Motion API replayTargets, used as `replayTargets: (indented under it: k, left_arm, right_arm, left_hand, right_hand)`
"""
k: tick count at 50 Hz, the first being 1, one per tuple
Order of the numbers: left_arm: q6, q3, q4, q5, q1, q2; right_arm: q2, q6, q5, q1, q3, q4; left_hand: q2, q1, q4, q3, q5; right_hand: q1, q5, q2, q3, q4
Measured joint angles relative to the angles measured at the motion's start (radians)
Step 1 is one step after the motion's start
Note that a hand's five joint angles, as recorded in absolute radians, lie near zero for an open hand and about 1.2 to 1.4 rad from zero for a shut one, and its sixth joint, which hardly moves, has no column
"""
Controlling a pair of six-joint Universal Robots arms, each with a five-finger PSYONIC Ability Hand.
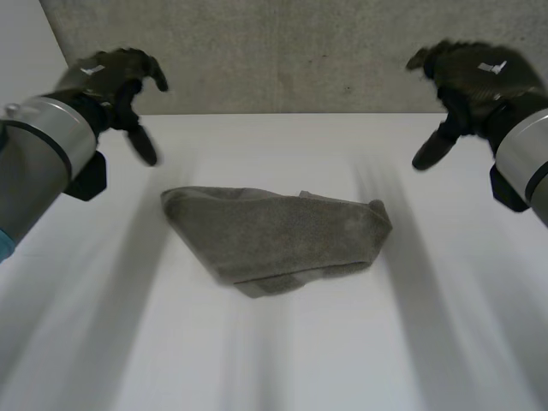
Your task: Fold the towel.
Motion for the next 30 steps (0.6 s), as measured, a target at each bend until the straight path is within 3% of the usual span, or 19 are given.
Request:
replayTargets:
  k: [6, 14, 20, 30]
  left_arm:
    - [0.174, -0.029, 0.027, 0.123, -0.004, -0.089]
    - [0.417, -0.057, 0.035, 0.175, -0.011, -0.249]
    - [0.471, -0.060, 0.055, 0.173, -0.014, -0.354]
    - [0.467, -0.060, 0.110, 0.169, -0.023, -0.462]
  right_arm:
    - [0.079, -0.110, -0.089, 0.039, -0.001, 0.123]
    - [0.198, -0.180, -0.139, 0.182, 0.035, 0.139]
    - [0.308, -0.185, -0.115, 0.232, 0.063, 0.072]
    - [0.459, -0.184, -0.018, 0.259, 0.075, -0.027]
  left_hand:
    - [0.000, 0.000, 0.000, 0.000, 0.000]
    - [0.000, 0.000, 0.000, 0.000, 0.000]
    - [0.000, 0.000, 0.000, 0.000, 0.000]
    - [0.000, 0.000, 0.000, 0.000, 0.001]
  right_hand:
    - [0.000, 0.000, 0.000, 0.000, 0.000]
    - [0.000, 0.000, 0.000, 0.000, 0.000]
    - [0.000, 0.000, 0.000, 0.000, 0.000]
    - [0.008, 0.000, 0.000, 0.001, 0.000]
